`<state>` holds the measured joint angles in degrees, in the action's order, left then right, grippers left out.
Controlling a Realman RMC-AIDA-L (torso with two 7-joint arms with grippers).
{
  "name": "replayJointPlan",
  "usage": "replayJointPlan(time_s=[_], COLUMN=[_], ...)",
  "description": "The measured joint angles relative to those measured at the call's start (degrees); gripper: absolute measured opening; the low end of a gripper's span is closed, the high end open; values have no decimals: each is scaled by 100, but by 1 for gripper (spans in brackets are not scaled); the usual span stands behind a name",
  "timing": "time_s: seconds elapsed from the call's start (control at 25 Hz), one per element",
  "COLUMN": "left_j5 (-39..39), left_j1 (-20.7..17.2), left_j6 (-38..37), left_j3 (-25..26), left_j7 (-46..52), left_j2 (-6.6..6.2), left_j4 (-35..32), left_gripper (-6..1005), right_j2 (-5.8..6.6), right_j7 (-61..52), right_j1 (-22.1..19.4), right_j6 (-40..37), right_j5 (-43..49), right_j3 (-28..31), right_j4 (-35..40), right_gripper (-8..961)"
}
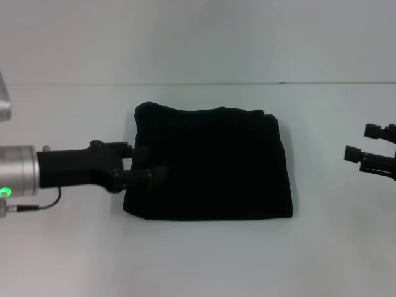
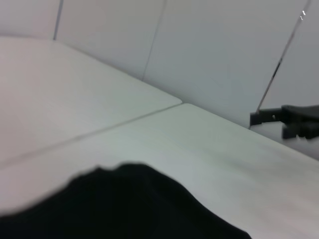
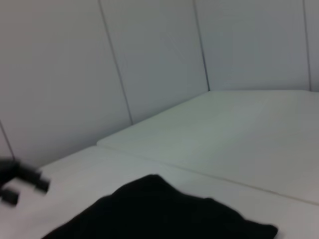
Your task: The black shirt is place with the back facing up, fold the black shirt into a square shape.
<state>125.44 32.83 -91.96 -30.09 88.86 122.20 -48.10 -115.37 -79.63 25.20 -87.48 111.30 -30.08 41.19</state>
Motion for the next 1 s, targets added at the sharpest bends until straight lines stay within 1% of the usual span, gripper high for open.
replayJointPlan(time_s=[0.04,0.08,0.16,0.24,0.32,0.44,0.48,0.6,0.72,0.92,1.0], left_j5=[1,-3,23,48,35,-204,-287,-457,-451,-410,-410], left_j1=[63,178,341,450,468,408,394,364,387,460,438], left_j6=[22,47,66,121,164,166,166,169,214,304,333], left_j3=[-29,-63,-106,-144,-156,-157,-154,-152,-165,-324,-374], left_j7=[77,215,423,507,357,-445,-611,-927,-878,-526,-526], left_j2=[-5,-27,-79,-90,-38,44,50,63,10,-213,-244], left_j4=[3,31,127,194,182,252,312,486,667,1020,1062], left_gripper=[620,638,674,725,776,853,879,875,873,874,874], right_j2=[-96,-165,-238,-259,-269,-309,-319,-338,-337,-327,-337], right_j7=[59,91,123,143,192,324,363,533,655,648,640], right_j1=[-24,-30,7,65,111,180,206,311,383,421,417], right_j6=[9,8,13,20,26,27,28,43,113,318,310], right_j5=[65,140,258,300,301,299,301,310,314,322,322], right_j3=[-3,-8,-13,-15,-15,-17,-17,-34,-193,-751,-830], right_j4=[108,159,196,150,111,80,55,-124,-284,-392,-394], right_gripper=[879,879,879,879,879,879,879,879,879,879,879])
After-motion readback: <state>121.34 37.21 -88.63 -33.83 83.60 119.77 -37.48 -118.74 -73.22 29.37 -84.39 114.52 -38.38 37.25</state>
